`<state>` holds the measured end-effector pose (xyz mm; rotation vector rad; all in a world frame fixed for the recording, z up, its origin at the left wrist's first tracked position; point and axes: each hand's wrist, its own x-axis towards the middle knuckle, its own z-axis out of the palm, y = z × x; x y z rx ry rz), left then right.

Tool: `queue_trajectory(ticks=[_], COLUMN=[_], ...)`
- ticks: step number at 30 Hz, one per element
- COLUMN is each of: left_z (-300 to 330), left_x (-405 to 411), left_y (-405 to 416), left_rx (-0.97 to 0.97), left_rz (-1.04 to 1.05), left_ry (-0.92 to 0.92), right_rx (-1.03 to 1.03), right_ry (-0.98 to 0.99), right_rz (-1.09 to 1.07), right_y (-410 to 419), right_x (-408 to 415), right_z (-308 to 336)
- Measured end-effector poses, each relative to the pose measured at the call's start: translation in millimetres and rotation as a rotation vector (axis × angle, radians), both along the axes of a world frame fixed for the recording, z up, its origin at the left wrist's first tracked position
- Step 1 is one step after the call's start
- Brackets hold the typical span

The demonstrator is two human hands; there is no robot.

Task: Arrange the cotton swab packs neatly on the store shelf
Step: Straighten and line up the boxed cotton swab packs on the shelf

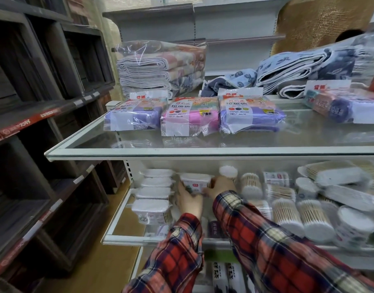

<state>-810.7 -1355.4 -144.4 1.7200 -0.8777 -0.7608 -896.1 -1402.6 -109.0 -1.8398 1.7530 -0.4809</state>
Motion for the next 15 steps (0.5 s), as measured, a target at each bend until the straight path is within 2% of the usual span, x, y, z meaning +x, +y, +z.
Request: queue_trajectory(ticks=[3,8,15], left_z=[-9.6,17.2,8.7], left_x=[4.7,4.4,12.7], left_y=[-6.7,1.4,-8.9], left_rx=[-0.025,-0.04,0.065], left_rz=[0.002,-0.008,0.02], left_ry=[0.03,0.108,0.133], right_rx=[0.033,0.045,0.082], right_ry=[0.007,-0.138,-0.194], right_rz=[0.007,-0.016,0.01], right_y=[-7.2,-10.3,-16.6], right_x=[5.9,9.8,19.4], right_z=[-8.7,-22.3,-26.0])
